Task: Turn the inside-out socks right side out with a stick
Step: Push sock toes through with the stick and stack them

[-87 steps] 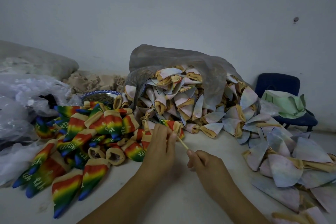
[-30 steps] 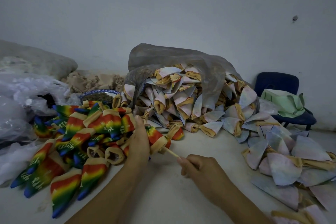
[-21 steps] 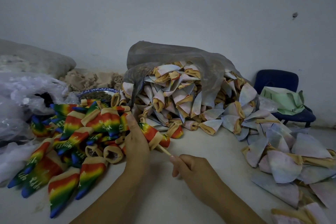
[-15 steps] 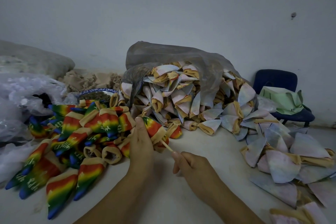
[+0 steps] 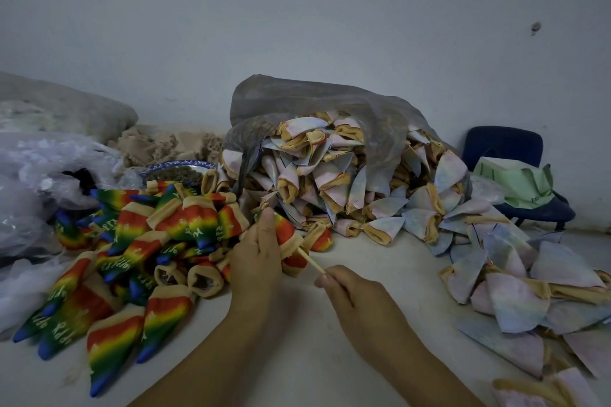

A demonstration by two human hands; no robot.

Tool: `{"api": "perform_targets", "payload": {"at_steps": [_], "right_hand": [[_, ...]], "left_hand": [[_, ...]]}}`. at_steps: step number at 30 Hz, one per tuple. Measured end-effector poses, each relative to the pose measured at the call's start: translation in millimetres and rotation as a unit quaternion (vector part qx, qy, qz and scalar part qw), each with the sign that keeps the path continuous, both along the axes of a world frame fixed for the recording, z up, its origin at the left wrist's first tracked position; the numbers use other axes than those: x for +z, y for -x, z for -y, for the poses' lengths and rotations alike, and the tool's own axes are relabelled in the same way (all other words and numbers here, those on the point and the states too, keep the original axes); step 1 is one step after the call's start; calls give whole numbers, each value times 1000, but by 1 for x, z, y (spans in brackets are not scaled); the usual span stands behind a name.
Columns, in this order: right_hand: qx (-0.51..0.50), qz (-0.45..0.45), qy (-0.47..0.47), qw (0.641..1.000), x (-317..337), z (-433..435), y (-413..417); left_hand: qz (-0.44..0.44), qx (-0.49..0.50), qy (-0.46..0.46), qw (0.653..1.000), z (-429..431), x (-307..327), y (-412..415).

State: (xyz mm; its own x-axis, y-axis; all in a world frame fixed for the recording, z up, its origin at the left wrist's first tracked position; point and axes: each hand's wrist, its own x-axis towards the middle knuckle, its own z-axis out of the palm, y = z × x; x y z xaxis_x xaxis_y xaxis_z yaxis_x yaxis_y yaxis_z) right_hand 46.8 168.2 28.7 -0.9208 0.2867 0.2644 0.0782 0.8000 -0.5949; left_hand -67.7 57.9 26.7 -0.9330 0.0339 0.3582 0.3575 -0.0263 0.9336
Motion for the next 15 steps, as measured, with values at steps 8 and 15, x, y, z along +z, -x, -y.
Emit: {"api": "perform_targets", "payload": {"at_steps": [8,15], "right_hand": [[-6,12,156,988,0,13,-1],[-21,27,196,980,-1,21,4]], "left_hand": [[-61,11,76,995,-10,6,-10],[-40,-23,44,998,-12,3,-8]]}}
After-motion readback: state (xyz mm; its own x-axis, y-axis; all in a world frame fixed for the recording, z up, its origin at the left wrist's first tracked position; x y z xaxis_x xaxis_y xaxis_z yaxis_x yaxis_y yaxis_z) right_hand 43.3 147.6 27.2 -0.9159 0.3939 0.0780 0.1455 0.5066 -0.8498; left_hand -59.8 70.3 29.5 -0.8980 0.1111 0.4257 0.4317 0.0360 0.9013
